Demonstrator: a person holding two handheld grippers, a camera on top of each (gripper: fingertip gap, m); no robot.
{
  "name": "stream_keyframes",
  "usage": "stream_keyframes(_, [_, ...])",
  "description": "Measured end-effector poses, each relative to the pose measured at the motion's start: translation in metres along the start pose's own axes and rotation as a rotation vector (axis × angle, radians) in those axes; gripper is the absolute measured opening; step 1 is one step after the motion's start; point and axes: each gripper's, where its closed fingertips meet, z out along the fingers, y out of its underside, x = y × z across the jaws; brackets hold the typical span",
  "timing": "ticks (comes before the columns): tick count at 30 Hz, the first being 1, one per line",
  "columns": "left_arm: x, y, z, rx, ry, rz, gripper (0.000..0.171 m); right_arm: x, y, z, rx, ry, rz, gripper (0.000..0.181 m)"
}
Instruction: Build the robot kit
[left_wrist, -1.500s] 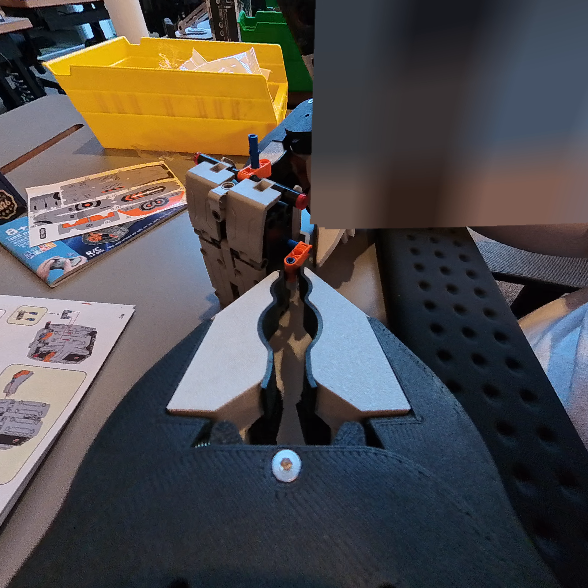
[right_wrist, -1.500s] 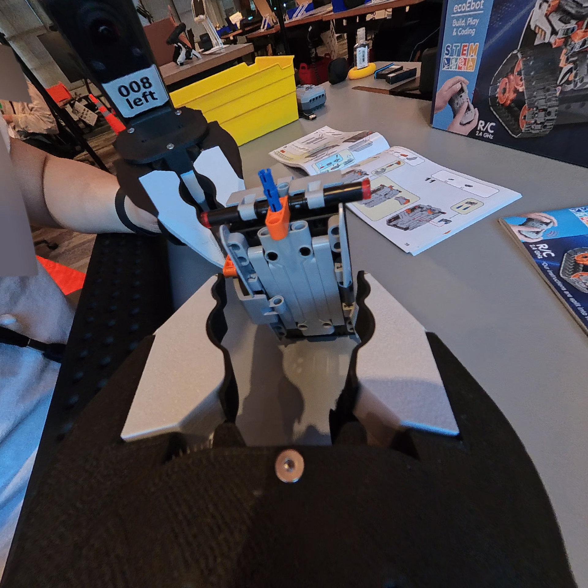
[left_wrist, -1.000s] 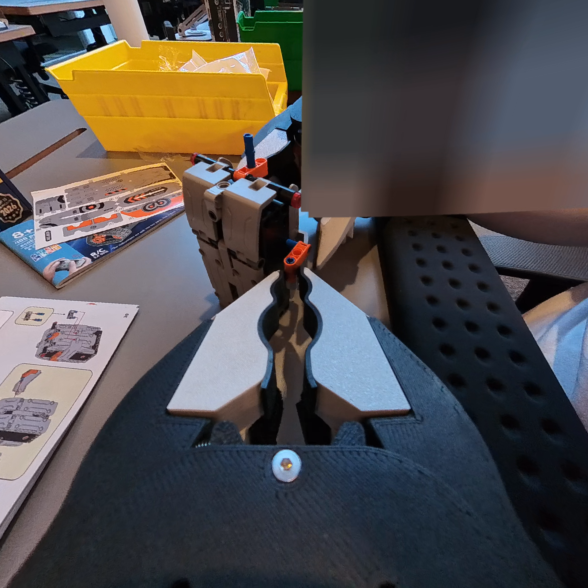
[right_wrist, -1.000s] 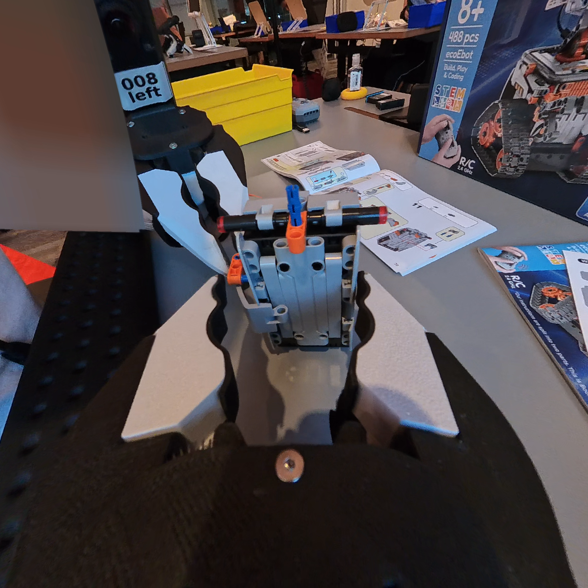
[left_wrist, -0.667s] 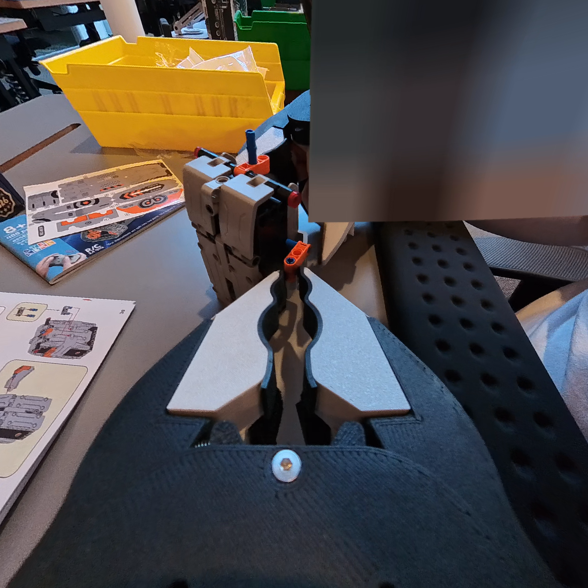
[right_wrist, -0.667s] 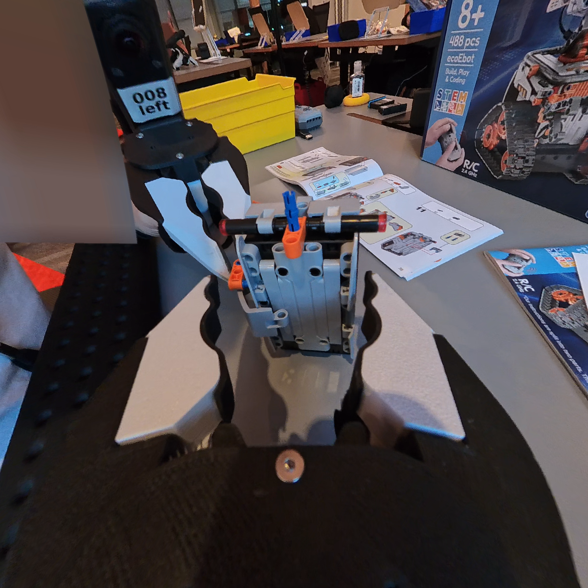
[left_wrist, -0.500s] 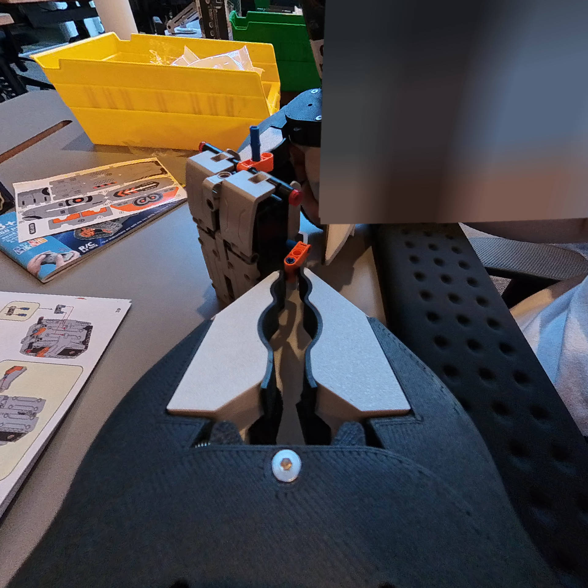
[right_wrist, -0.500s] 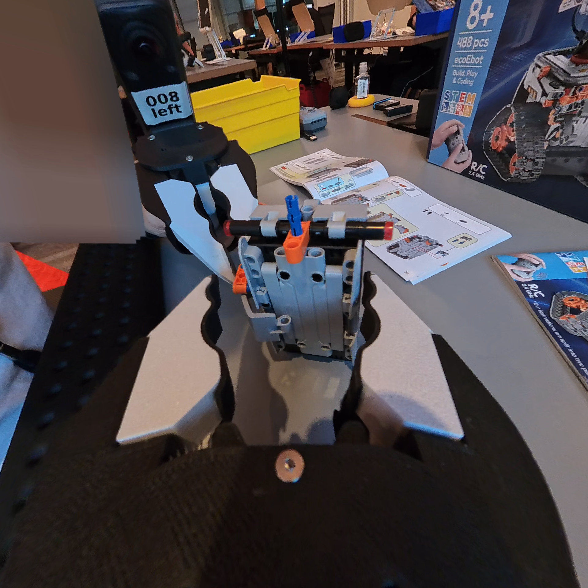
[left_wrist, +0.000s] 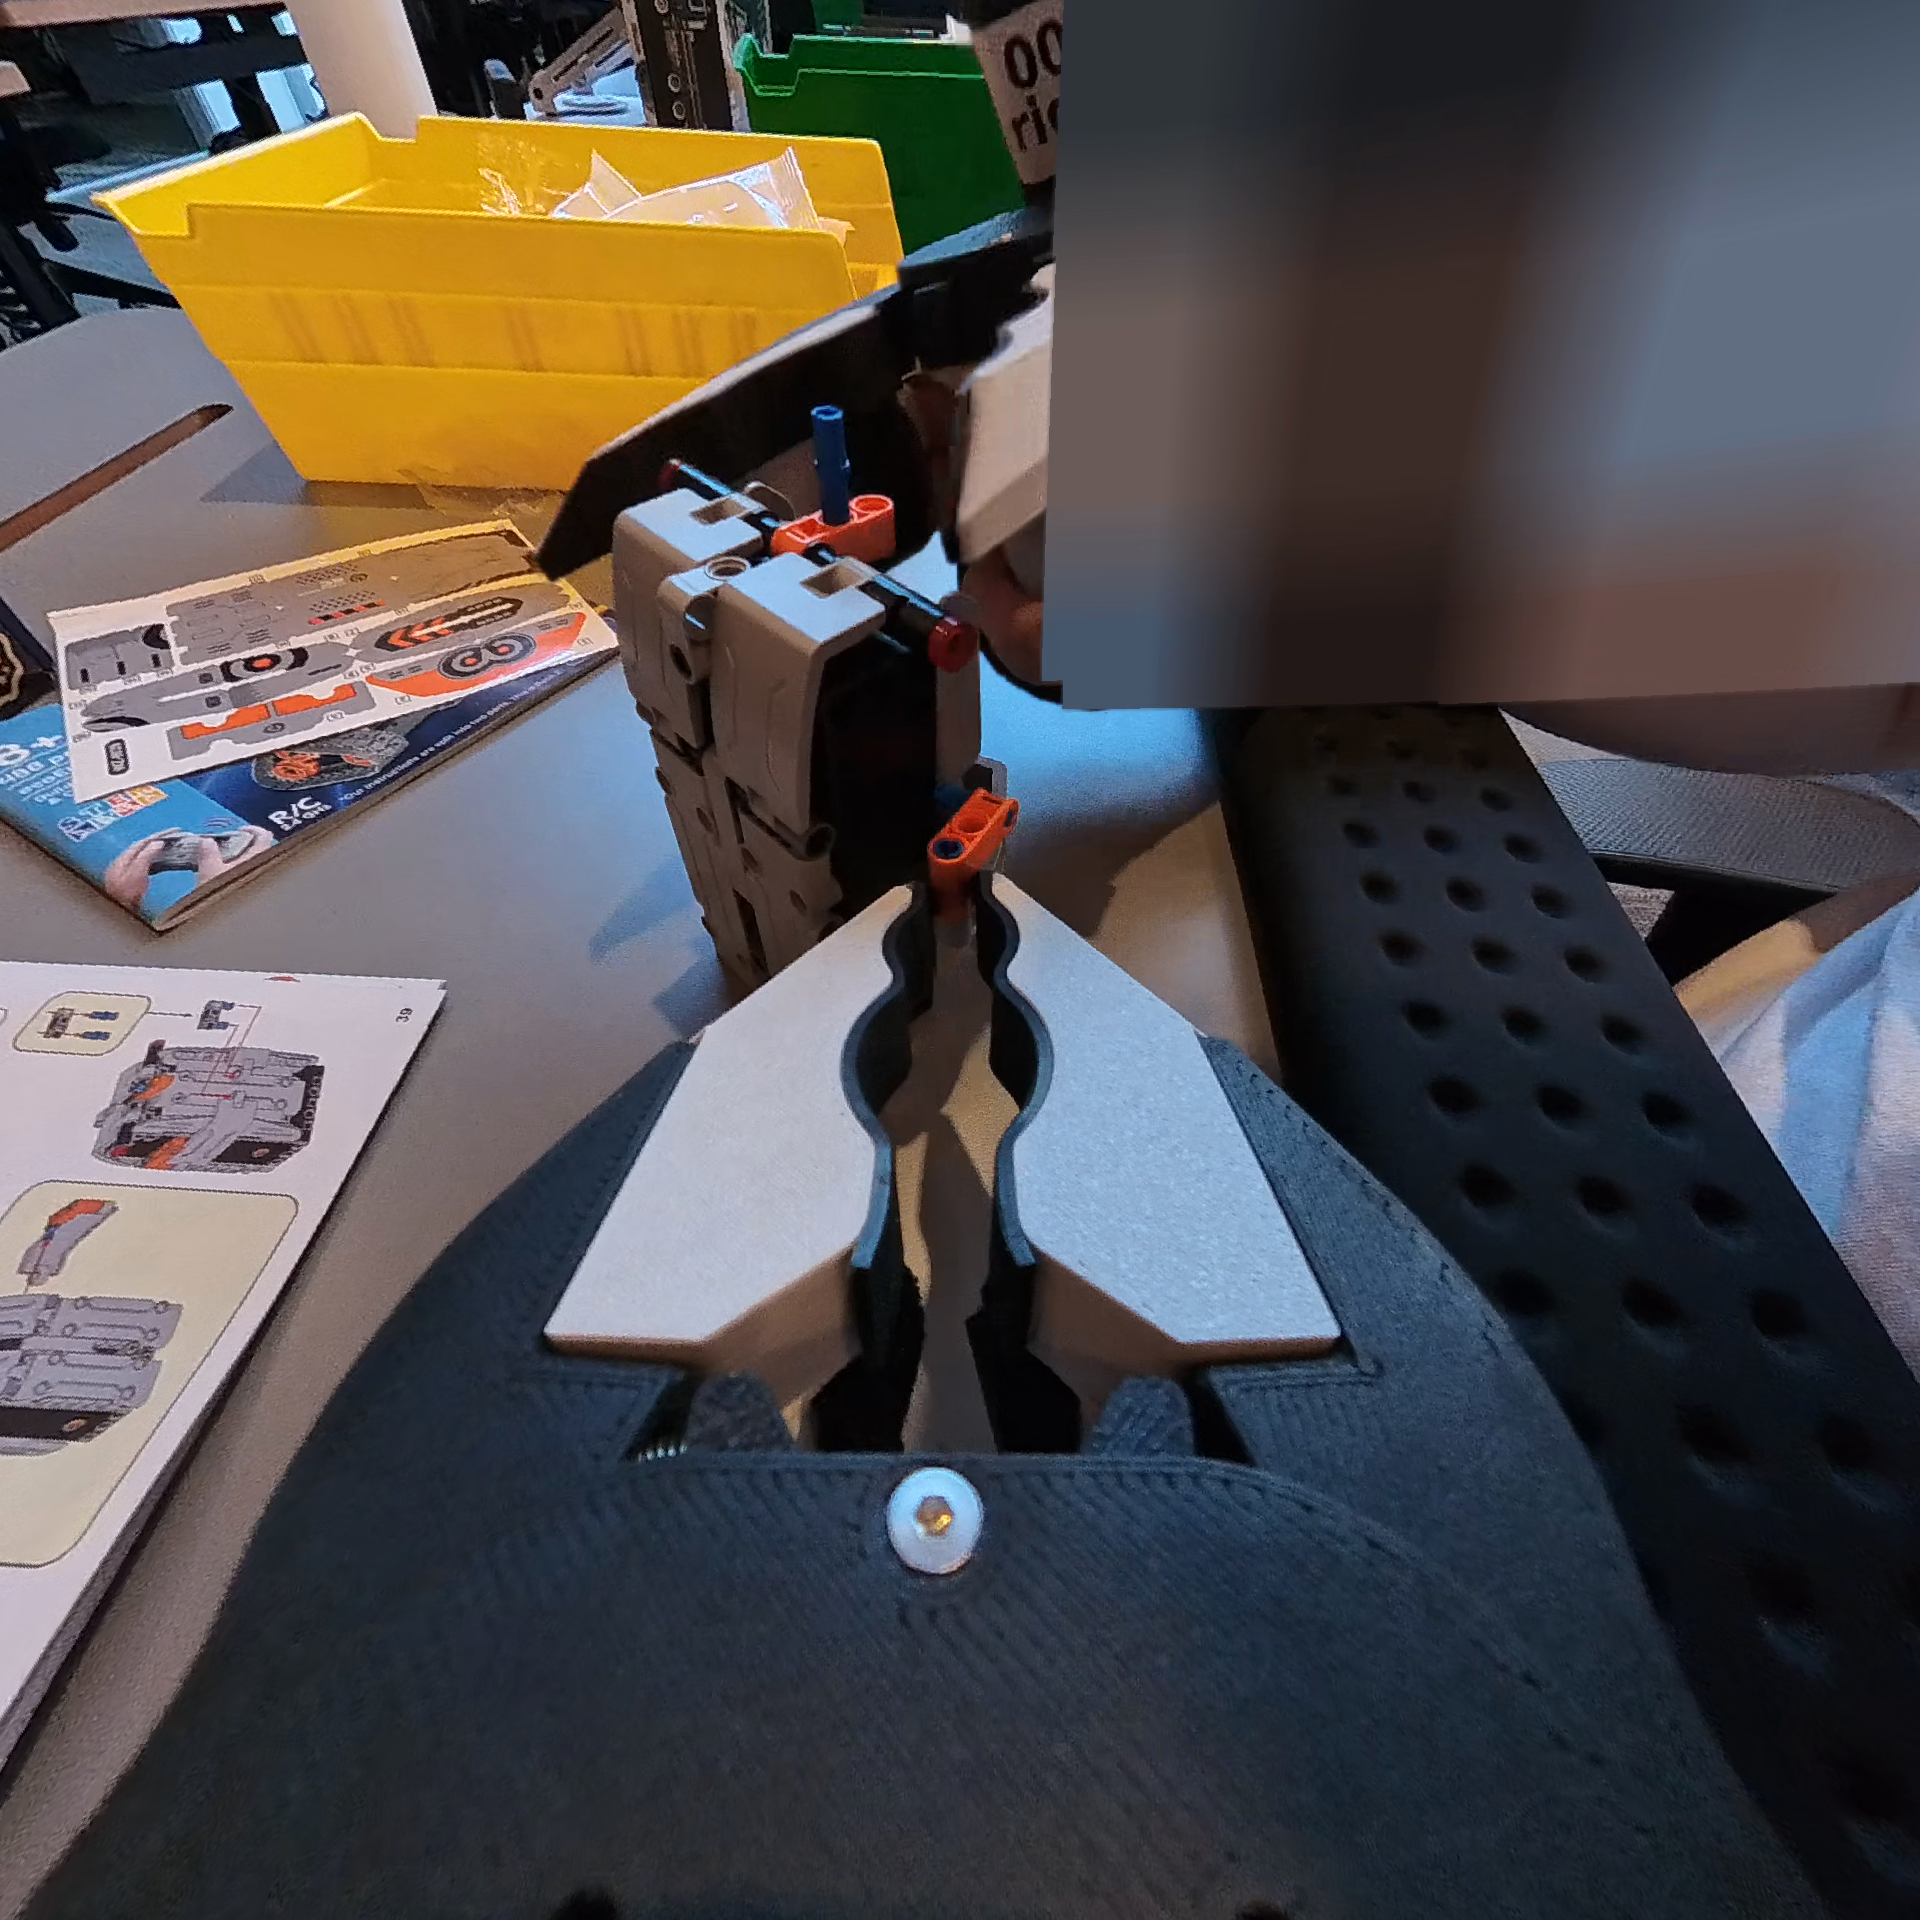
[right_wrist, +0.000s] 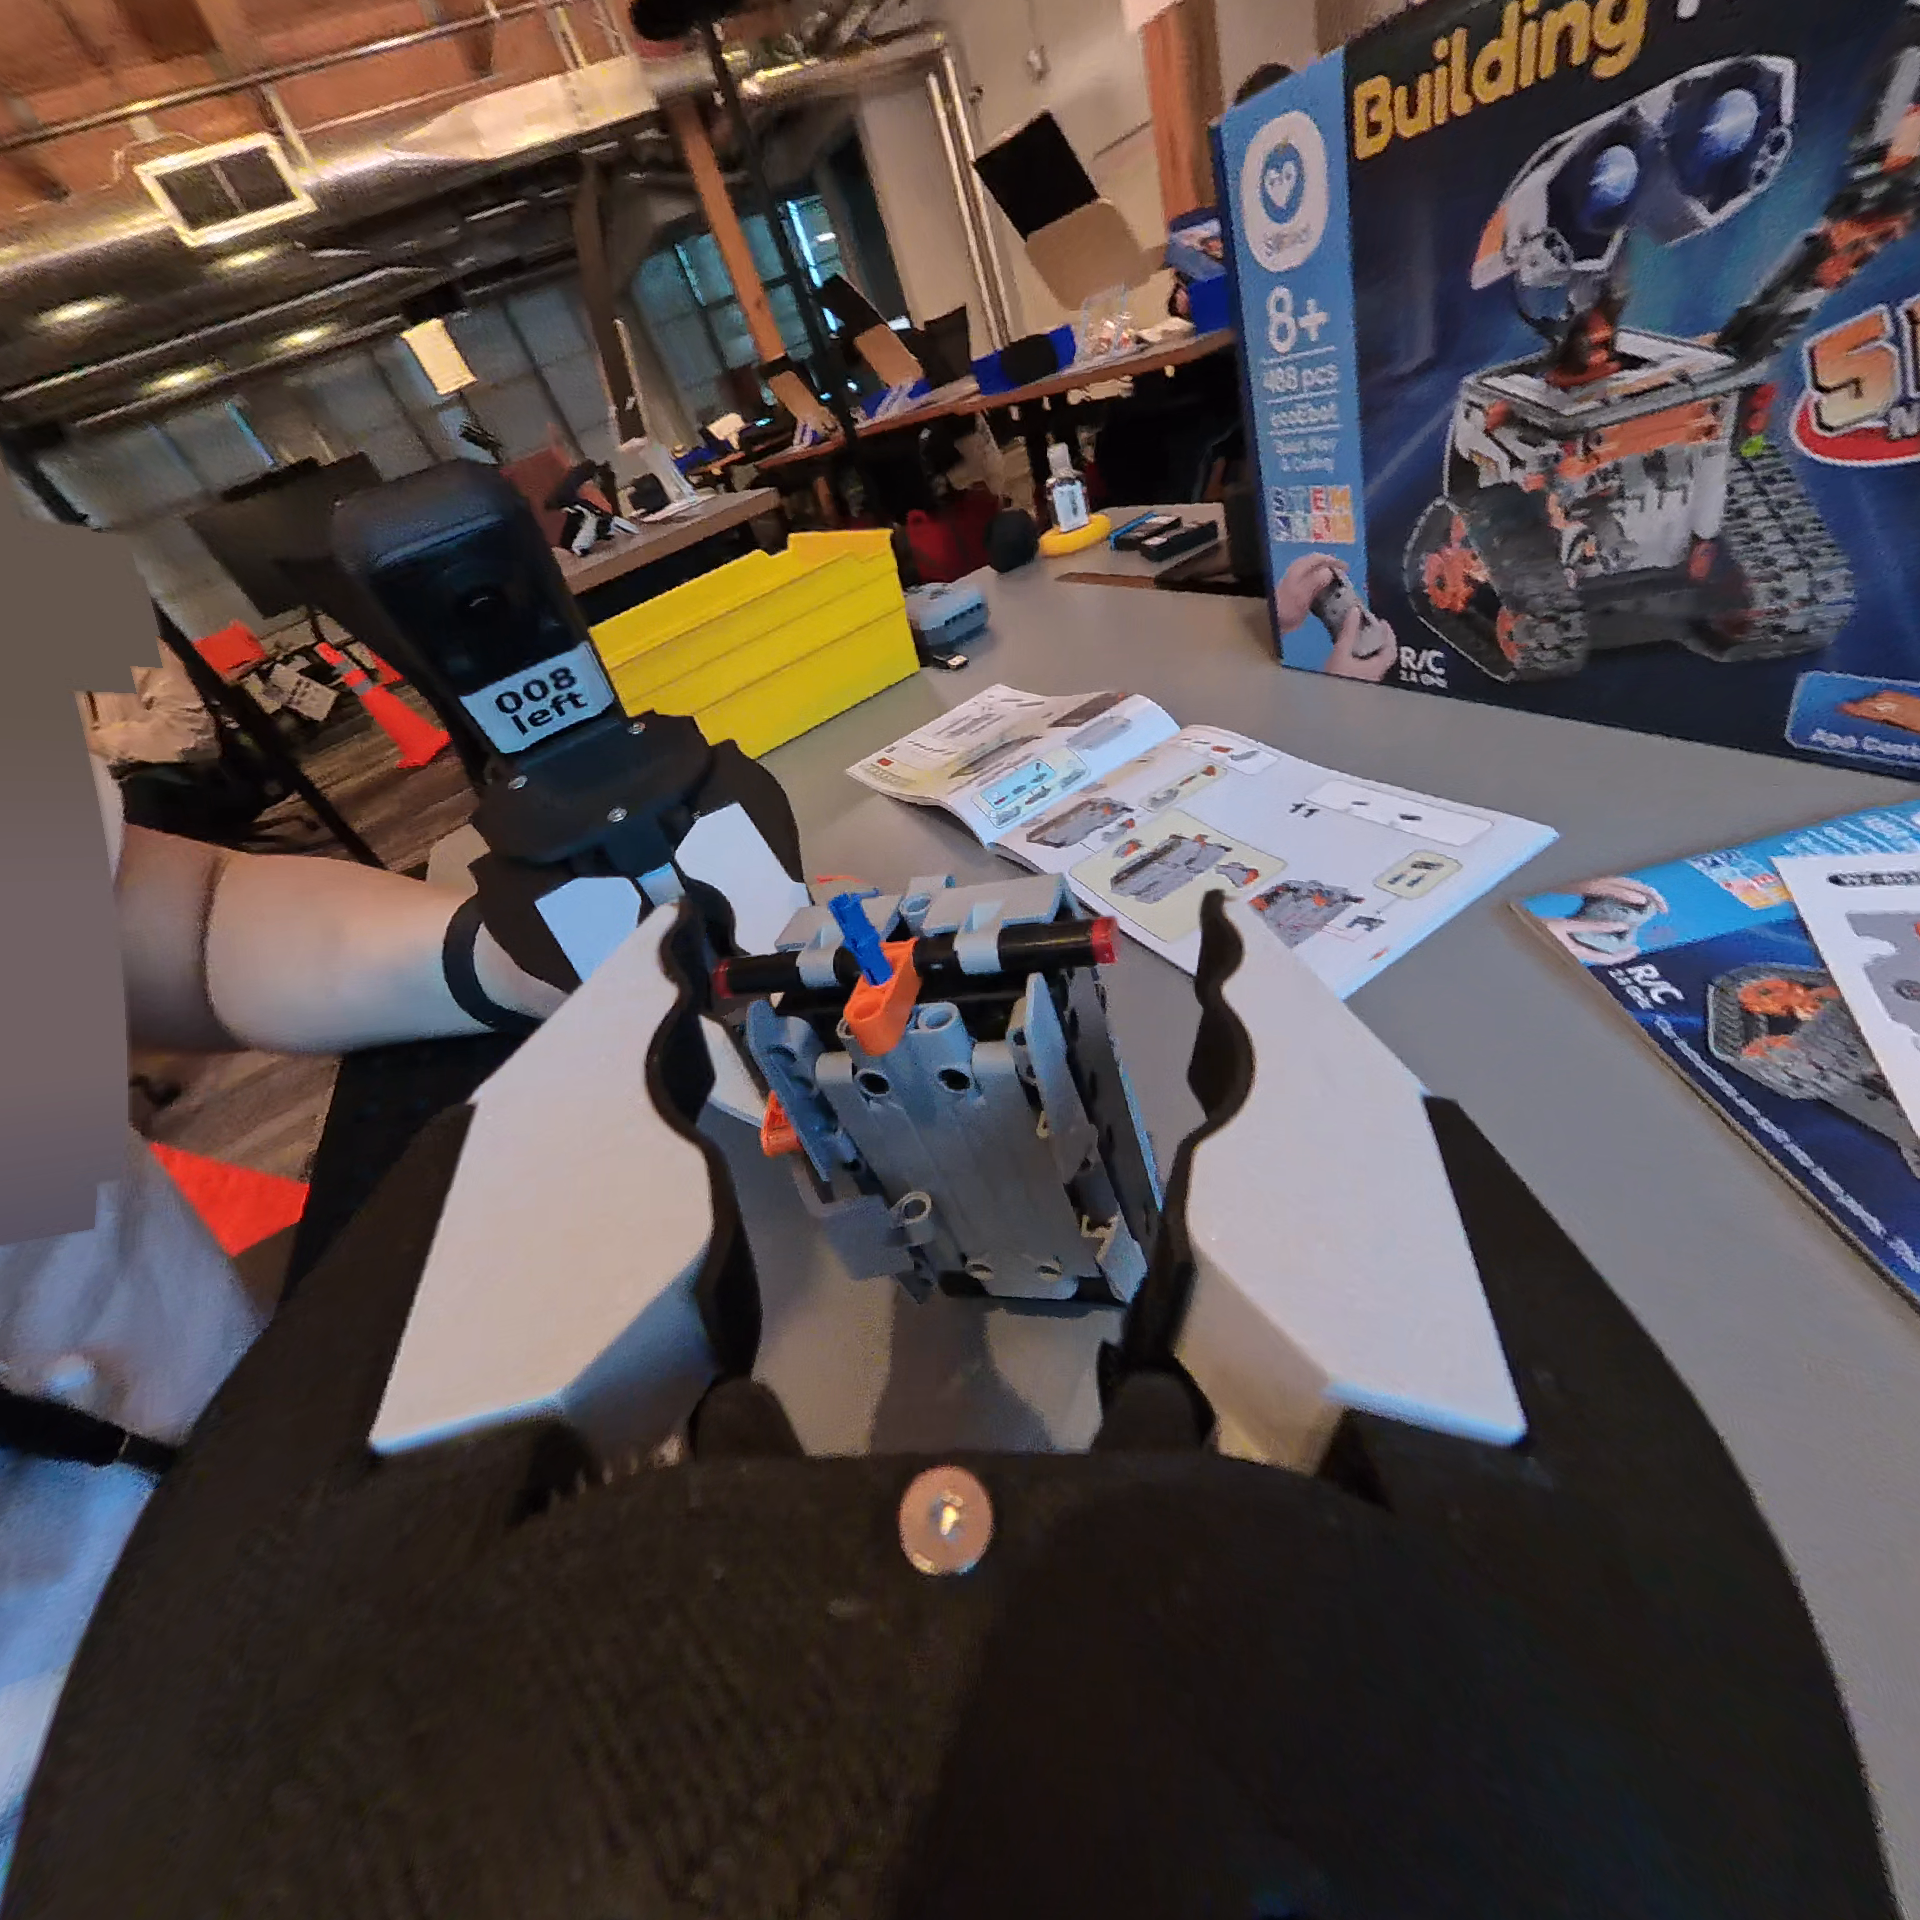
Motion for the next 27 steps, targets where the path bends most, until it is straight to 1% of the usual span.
stream_keyframes(4, [-0.002, 0.0, 0.0, 0.003, -0.002, -0.012, 0.006, 0.002, 0.008, -0.002, -0.049, 0.092, -0.005, 0.092])
stream_keyframes(9, [-0.003, -0.002, 0.0, 0.007, -0.001, -0.017, 0.006, 0.0, 0.023, -0.001, -0.116, 0.113, -0.039, 0.086])
stream_keyframes(11, [-0.003, -0.002, -0.001, 0.011, -0.002, -0.019, 0.006, 0.0, 0.02, -0.003, -0.107, 0.1, -0.039, 0.069])
stream_keyframes(12, [-0.004, -0.003, -0.001, 0.015, -0.002, -0.022, 0.006, 0.0, 0.019, -0.003, -0.104, 0.095, -0.035, 0.066])
stream_keyframes(21, [-0.004, -0.001, -0.001, 0.005, -0.002, -0.003, 0.006, 0.001, 0.019, -0.004, -0.114, 0.05, -0.04, 0.065])
stream_keyframes(27, [0.001, 0.006, 0.001, -0.04, -0.013, 0.102, 0.006, 0.0, 0.02, -0.007, -0.121, 0.0, -0.032, 0.065])
